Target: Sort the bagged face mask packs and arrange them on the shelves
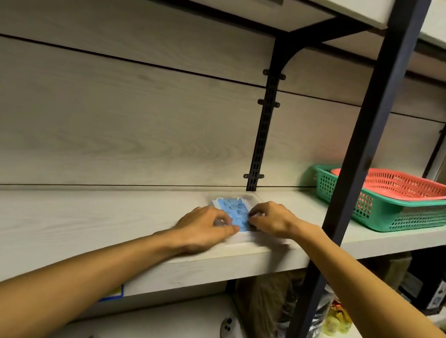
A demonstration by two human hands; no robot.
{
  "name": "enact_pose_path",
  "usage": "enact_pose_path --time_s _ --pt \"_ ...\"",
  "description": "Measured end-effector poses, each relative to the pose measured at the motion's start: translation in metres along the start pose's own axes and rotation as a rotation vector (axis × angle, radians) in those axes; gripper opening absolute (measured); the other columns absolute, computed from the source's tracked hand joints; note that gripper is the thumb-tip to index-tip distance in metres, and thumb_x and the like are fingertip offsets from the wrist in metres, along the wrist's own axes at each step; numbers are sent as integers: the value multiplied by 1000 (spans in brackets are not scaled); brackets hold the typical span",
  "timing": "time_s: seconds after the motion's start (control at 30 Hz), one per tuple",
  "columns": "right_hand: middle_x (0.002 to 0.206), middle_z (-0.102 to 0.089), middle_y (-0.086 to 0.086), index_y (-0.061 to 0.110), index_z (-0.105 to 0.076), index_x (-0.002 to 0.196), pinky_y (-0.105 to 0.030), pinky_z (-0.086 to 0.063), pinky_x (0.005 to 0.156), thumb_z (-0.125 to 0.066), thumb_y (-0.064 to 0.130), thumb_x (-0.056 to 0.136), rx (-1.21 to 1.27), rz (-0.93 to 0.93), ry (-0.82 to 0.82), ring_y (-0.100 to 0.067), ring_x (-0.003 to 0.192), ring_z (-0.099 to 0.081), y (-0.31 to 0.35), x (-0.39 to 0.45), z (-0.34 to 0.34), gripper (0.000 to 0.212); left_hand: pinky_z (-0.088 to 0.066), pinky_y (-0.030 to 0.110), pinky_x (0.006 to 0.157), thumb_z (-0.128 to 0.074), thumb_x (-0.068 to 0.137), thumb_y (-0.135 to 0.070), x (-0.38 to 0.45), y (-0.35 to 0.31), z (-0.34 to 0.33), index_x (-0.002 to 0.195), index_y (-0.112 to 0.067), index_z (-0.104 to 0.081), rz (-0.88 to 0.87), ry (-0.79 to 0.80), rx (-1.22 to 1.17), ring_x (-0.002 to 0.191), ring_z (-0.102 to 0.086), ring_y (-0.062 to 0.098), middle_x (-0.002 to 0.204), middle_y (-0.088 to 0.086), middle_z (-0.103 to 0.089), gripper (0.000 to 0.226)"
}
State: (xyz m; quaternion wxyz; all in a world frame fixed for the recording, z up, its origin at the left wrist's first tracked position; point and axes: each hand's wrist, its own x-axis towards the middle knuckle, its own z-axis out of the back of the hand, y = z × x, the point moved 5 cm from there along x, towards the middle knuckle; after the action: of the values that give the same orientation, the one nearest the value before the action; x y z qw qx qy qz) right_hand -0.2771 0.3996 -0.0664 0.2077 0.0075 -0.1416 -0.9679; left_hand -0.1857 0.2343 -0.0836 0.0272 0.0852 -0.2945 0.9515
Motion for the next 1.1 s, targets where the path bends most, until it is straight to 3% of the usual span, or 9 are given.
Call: enact_pose_path --time_s 0.1,0.2,0.3,0.43,0.6,0.83,0.9,1.0,1.1 --pt "140 -57 -10 20 -58 135 -41 -46 102 -54 38 96 -74 55 -139 -32 124 -52 30 5 13 43 -47 40 104 -53 95 -57 -4 7 21 128 -31 -64 -31 -96 2 121 -55 16 140 -9 -55 43" --pt "151 -46 -9 18 -47 146 -43 -37 112 -53 39 98 -60 205 -237 -30 139 -37 84 13 6 53 -35 39 110 -42 99 -59 -13 31 50 138 -31 -57 -39 -143 328 135 -43 21 149 -4 -48 50" --pt "154 -40 -7 18 -41 150 -41 -32 114 -51 40 99 -72 317 -311 -28 144 -30 131 14 -12 56 -19 44 120 -32 100 -63 -36 69 72 151 -28 -42 93 -97 457 150 -25 25 165 2 -28 62" --pt "159 -32 -7 17 -31 154 -42 -22 117 -49 41 100 -27 464 -291 -29 150 -19 221 5 -50 62 -4 43 127 -26 102 -62 -107 150 126 159 -25 -25 316 -137 472 156 -8 23 170 4 -8 68" --pt "159 -35 -9 14 -28 156 -43 -27 118 -53 39 98 90 616 -213 -28 147 -26 344 -33 -88 68 -16 40 125 -30 102 -62 -226 217 202 161 -21 -17 505 -302 381 155 -15 26 170 4 -9 74" --pt "155 -40 -9 16 -33 153 -41 -32 114 -55 44 96 179 764 -157 -28 143 -32 512 -138 -146 67 -30 36 116 -39 103 -52 -409 256 290 151 -22 -37 406 -479 534 145 -35 22 162 1 -30 57" --pt "154 -41 -8 17 -34 152 -40 -34 114 -55 42 97 212 779 -121 -28 141 -36 549 -162 -155 64 -38 37 110 -46 102 -46 -452 265 310 142 -23 -47 334 -539 581 135 -45 19 153 -3 -41 46" --pt "140 -54 -1 22 -48 141 -35 -44 103 -53 38 97 321 832 -175 -21 128 -50 585 -198 -163 46 -54 37 86 -57 98 -34 -504 280 334 118 -27 -59 253 -729 513 100 -60 12 119 -11 -58 21" --pt "116 -59 8 29 -56 119 -29 -49 88 -45 39 94 315 975 -253 -11 107 -56 614 -240 -174 29 -55 33 79 -62 95 -27 -534 306 353 107 -29 -60 299 -809 464 93 -61 10 106 -12 -61 13"
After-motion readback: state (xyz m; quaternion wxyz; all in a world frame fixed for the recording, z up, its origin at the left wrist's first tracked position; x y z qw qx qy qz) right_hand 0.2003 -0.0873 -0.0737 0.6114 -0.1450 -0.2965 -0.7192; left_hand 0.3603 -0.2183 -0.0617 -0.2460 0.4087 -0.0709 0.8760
